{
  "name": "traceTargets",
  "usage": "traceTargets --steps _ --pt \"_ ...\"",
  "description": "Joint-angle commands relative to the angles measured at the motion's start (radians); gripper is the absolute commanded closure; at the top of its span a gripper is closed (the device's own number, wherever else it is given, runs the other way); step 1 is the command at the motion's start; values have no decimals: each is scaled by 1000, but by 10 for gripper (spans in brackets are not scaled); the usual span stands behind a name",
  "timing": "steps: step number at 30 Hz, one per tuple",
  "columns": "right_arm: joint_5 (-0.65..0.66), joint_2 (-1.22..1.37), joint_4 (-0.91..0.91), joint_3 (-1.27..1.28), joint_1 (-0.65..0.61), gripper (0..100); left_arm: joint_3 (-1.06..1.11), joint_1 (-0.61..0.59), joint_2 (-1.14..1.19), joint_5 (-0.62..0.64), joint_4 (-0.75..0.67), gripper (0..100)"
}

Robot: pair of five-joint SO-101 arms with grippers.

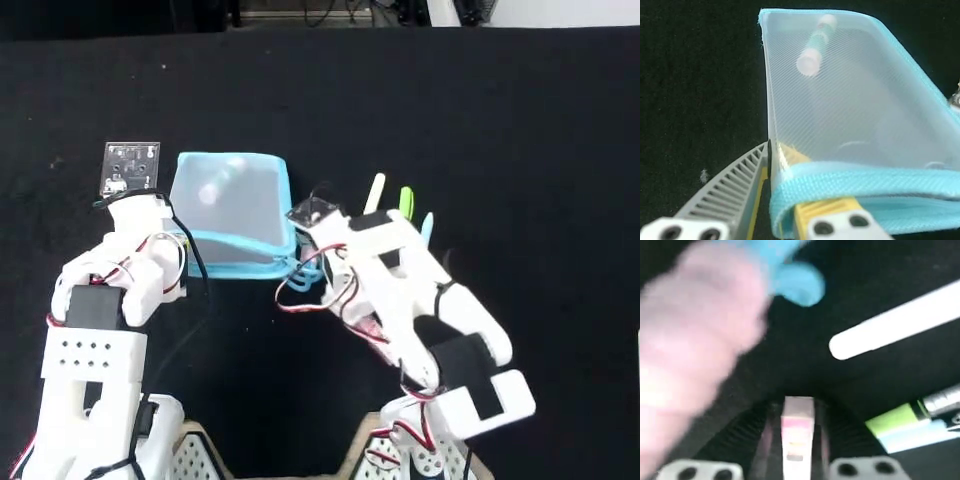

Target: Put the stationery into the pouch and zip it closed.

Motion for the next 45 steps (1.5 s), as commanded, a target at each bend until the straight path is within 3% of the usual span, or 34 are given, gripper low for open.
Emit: traceTargets --steps 1,10,16,24,28,40,45 --pt "-66 -71 25 -48 68 992 -10 -7 0 6 5 968" --pt "-313 -326 -31 -7 201 987 -10 -7 0 6 3 968" --pt "-368 -460 -80 45 196 988 -10 -7 0 6 3 968" --pt "-387 -823 -101 56 193 987 -10 -7 0 8 2 968" --pt "-387 -961 -141 54 103 987 -10 -5 0 11 2 968" --pt "-377 -1228 -149 -54 -361 987 -10 -5 2 11 5 968" --pt "-376 -1233 -285 -2 -479 987 -10 -5 0 11 6 968"
